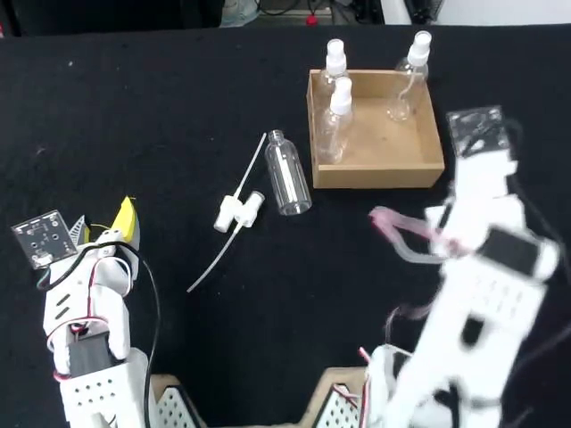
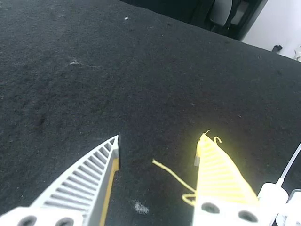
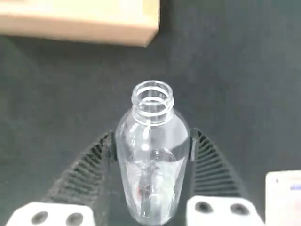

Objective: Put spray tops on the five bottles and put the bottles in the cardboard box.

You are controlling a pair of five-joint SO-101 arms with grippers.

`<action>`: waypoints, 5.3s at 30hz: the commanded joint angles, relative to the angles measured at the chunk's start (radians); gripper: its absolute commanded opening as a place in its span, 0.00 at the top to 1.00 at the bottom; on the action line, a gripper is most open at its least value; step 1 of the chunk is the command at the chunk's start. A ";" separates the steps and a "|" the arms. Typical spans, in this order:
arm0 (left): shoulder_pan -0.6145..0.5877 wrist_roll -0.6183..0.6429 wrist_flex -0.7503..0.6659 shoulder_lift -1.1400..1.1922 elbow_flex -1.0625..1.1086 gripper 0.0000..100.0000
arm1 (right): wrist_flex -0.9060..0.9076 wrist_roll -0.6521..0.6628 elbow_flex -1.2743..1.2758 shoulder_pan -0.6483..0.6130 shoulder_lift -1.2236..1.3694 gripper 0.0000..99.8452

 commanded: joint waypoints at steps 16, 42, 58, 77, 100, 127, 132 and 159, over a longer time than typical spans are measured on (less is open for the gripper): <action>0.001 -0.015 0.161 -0.015 -0.154 0.74 | -0.327 -0.255 0.415 -0.733 -0.684 0.87; 0.366 -0.186 0.141 0.850 -0.717 0.74 | -0.310 -0.256 0.691 -0.735 -1.070 0.87; 0.506 -0.192 0.130 1.491 -1.078 0.74 | -0.302 -0.256 0.694 -0.735 -1.070 0.87; 0.371 -0.322 0.137 1.878 -1.244 0.74 | -0.301 -0.256 0.720 -0.735 -1.070 0.87; 0.177 0.110 0.308 1.765 -1.442 0.74 | -0.299 -0.256 0.736 -0.736 -1.070 0.87; 0.298 -0.284 0.092 1.939 -1.331 0.74 | -0.302 -0.256 0.751 -0.736 -1.070 0.87; 0.203 -0.285 0.212 1.941 -1.415 0.74 | -0.301 -0.256 0.751 -0.736 -1.070 0.87; 0.315 -0.127 0.462 1.953 -1.678 0.74 | -0.302 -0.256 0.751 -0.736 -1.070 0.87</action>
